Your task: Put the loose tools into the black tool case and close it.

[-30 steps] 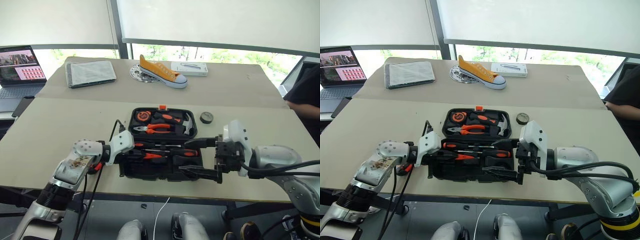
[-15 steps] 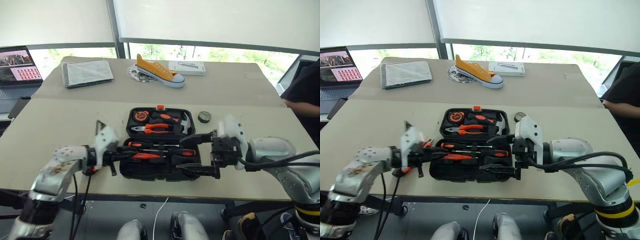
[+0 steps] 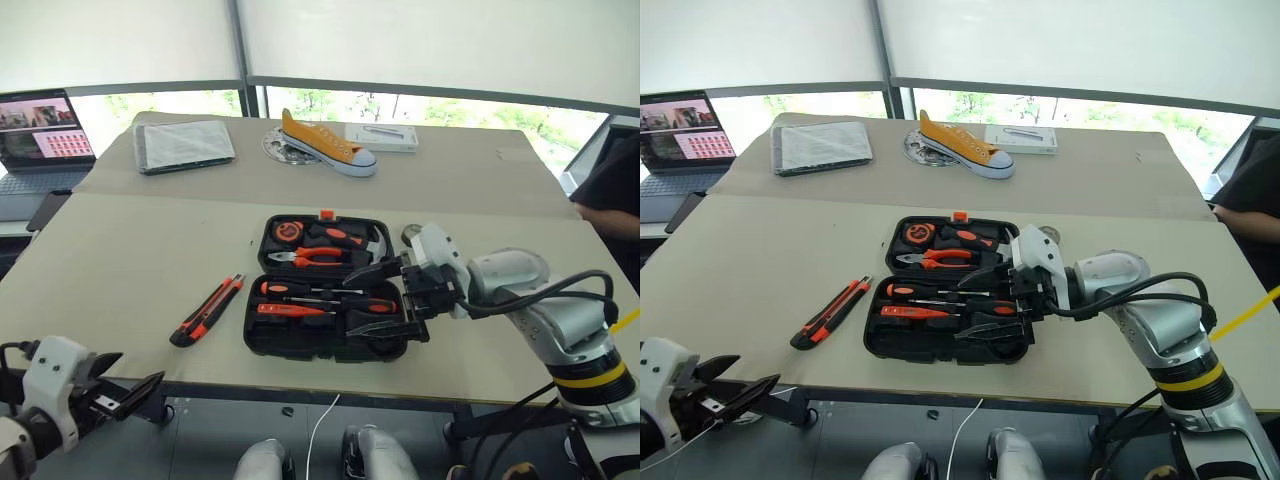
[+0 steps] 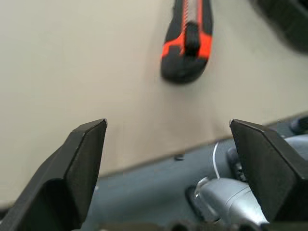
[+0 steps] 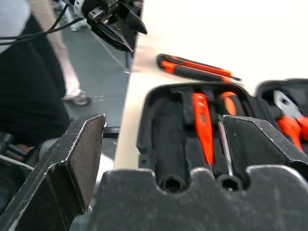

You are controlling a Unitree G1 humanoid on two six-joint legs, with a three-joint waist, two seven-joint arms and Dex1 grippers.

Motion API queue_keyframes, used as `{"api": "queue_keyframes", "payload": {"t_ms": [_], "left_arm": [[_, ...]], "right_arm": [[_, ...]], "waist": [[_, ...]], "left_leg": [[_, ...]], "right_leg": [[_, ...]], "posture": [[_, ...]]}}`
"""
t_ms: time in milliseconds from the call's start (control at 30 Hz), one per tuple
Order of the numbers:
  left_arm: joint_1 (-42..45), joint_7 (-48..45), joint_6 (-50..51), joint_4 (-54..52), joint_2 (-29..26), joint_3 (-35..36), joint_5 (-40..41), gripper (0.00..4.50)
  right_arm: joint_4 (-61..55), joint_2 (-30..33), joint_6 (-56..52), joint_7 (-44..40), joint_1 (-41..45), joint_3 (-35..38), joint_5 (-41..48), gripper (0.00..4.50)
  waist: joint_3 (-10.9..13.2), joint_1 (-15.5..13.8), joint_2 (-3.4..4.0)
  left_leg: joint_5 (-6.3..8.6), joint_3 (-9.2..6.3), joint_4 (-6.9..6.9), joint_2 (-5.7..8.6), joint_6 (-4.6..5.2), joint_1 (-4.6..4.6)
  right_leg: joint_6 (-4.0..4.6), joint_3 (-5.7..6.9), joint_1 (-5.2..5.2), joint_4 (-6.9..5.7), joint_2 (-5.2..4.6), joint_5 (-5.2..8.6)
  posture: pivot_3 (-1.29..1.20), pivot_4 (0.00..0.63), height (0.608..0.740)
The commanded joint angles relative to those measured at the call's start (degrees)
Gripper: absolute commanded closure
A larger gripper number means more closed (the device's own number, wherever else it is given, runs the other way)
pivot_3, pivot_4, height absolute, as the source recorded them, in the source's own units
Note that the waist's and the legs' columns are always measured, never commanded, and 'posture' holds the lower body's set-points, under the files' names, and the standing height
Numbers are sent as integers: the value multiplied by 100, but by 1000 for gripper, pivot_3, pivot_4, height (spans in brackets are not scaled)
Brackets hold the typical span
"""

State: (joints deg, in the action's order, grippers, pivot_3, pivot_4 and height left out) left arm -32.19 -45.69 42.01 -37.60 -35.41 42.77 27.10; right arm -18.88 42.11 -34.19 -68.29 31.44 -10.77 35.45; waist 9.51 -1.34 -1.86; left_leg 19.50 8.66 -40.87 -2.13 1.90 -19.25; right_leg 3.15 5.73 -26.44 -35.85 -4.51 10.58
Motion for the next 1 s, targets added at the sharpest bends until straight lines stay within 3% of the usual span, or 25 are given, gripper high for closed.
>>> {"api": "queue_keyframes", "payload": {"t_ms": [33,167,267,467,567,733,900,1000], "left_arm": [[244,3,-68,-38,-310,-102,87,73],[1091,80,258,301,-885,-937,31,73],[1817,268,471,953,-1323,-1847,-364,73],[2608,253,693,1686,-1563,-2878,-553,73],[2875,257,760,1886,-1477,-3102,-522,847],[3145,149,678,2136,-1467,-3105,-433,2705],[3904,-223,115,2427,-1654,-2959,-374,2761],[4475,-1237,-608,2281,-1908,-3046,-98,2762]], "right_arm": [[-140,16,111,-111,16,82,-30,0],[-301,35,53,-70,-87,146,-5,0],[-536,61,103,26,-231,169,-54,0],[-817,24,23,316,-398,283,-49,0],[-926,49,-2,452,-489,347,-30,0],[-1003,142,9,602,-648,472,-66,0],[-1091,329,-247,725,-857,728,155,0],[-1374,534,-406,764,-1214,987,339,0]], "waist": [[0,-14,0],[-1,-23,3],[-2,4,4],[0,90,10],[-9,43,31],[-19,30,48],[-18,-11,47],[-6,-30,25]], "left_leg": [[1,-2,0,0,0,-1],[-8,-7,3,0,16,-2],[-9,-10,7,2,13,-3],[-8,-2,11,0,6,0],[-8,-2,12,0,3,2],[-6,1,13,1,0,4],[-8,-1,13,2,0,0],[-9,-5,10,1,0,-12]], "right_leg": [[-1,-1,1,0,-4,-1],[-8,1,1,-5,2,-7],[35,4,-1,-11,8,-26],[37,1,-5,-8,8,-26],[37,2,-5,-11,8,-25],[4,-5,-3,-10,-4,-6],[8,1,-6,-15,0,-7],[30,9,-13,-13,4,-20]], "posture": [[0,150,733],[0,150,733],[0,150,733],[0,150,733],[0,150,733],[0,150,733],[0,150,733],[0,150,733]]}}
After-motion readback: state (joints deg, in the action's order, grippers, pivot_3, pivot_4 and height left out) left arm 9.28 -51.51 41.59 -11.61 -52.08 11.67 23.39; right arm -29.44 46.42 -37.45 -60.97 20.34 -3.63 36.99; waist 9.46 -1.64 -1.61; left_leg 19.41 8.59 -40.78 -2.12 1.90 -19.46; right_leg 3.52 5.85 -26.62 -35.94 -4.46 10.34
